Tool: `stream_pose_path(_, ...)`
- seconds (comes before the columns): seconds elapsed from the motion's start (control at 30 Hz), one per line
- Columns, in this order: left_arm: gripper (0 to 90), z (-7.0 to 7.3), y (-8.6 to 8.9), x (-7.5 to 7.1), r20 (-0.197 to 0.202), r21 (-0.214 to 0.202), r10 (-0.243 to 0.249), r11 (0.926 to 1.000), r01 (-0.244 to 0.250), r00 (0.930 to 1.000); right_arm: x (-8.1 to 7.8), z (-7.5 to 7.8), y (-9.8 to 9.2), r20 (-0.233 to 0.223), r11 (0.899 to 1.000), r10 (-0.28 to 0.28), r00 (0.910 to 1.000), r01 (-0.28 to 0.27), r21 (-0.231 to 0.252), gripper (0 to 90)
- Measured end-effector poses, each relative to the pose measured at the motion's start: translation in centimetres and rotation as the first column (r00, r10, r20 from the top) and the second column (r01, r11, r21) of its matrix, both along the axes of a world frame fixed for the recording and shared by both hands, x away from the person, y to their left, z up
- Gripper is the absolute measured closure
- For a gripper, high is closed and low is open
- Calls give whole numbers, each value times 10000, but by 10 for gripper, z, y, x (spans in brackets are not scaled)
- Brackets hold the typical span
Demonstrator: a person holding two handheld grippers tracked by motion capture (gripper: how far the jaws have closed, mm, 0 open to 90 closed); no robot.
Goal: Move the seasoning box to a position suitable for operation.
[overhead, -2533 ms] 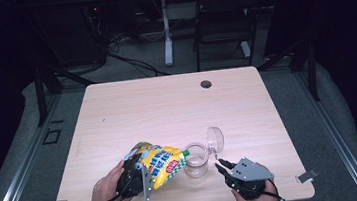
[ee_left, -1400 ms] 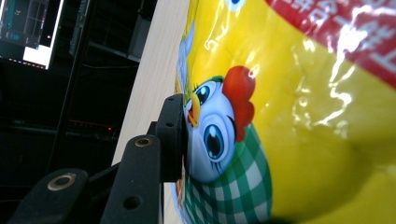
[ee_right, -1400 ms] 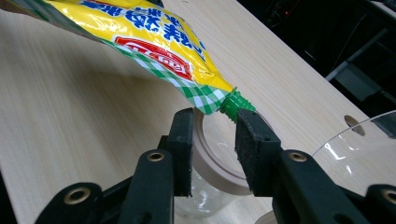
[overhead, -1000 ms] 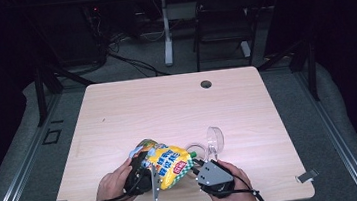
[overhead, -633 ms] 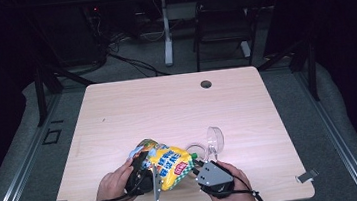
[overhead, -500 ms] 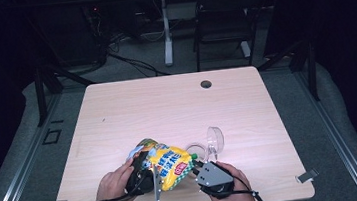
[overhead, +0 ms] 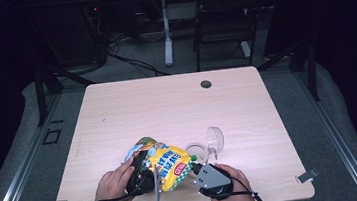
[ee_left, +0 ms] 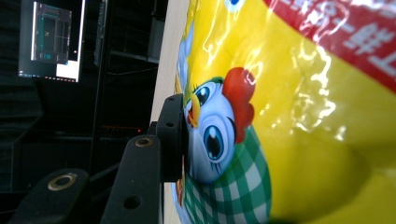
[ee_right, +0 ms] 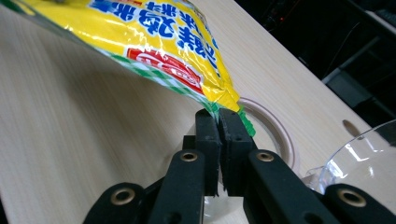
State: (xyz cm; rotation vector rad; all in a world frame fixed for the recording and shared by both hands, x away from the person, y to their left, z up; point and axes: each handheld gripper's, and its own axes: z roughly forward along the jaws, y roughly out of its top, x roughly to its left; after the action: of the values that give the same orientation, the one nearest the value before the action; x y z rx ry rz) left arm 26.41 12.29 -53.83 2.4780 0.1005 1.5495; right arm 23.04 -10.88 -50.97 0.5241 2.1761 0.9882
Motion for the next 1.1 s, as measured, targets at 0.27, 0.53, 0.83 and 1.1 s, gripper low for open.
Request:
stream_pose_path(0.27, 646, 1, 0, 0, 55, 106, 78, 9999, -79, 10000, -2, -1, 4, 338, 9993, -91, 9994, 103, -349, 900)
stream_pose_path(0.53, 646, 5, -1, -1, 466, 538, -68, 9985, 43, 9989, -3, -3, 4, 337, 9998, -105, 9994, 109, -138, 900)
stream_pose_path(0.83, 648, 11, -2, -2, 722, 958, -99, 9954, 30, 9973, 0, -3, 0, 134, 9996, -216, 9997, 214, 196, 900)
stream_pose_path(1.1, 648, 13, -3, -1, 887, 1224, -123, 9925, 14, 9960, 2, -5, 1, 37, 9992, -226, 9997, 225, 338, 900)
